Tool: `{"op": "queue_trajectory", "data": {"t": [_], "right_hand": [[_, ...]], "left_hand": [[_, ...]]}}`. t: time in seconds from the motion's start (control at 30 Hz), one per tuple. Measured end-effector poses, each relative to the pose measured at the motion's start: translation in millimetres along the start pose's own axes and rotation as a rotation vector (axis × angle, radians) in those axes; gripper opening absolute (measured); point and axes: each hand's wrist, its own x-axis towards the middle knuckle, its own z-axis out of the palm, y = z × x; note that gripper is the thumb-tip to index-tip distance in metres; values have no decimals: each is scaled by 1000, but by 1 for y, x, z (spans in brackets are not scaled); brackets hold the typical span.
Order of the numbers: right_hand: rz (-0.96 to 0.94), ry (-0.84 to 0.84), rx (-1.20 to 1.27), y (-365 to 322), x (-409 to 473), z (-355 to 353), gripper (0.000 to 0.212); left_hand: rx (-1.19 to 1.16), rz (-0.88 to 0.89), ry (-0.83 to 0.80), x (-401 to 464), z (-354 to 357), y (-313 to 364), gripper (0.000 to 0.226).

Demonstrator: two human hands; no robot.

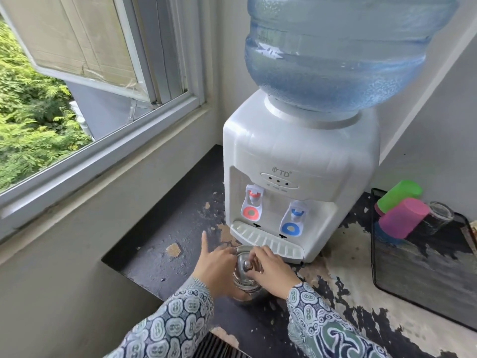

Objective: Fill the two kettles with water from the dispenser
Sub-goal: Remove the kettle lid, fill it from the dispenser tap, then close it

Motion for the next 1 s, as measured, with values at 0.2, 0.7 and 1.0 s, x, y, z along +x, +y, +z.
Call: {"op": "queue_trajectory", "data": {"t": [0.2,0.7,1.0], "right_hand": [[45,-40,387,16,-6,-4,38],[-56,305,244,26,-24,19,16],[-120,250,311,22,-84,9,17]], "left_hand": [[-128,27,-120,27,-35,-13,73],[-502,-92,231,5,10,-20,18],[-317,-130,308,-45,13,33,16]]}}
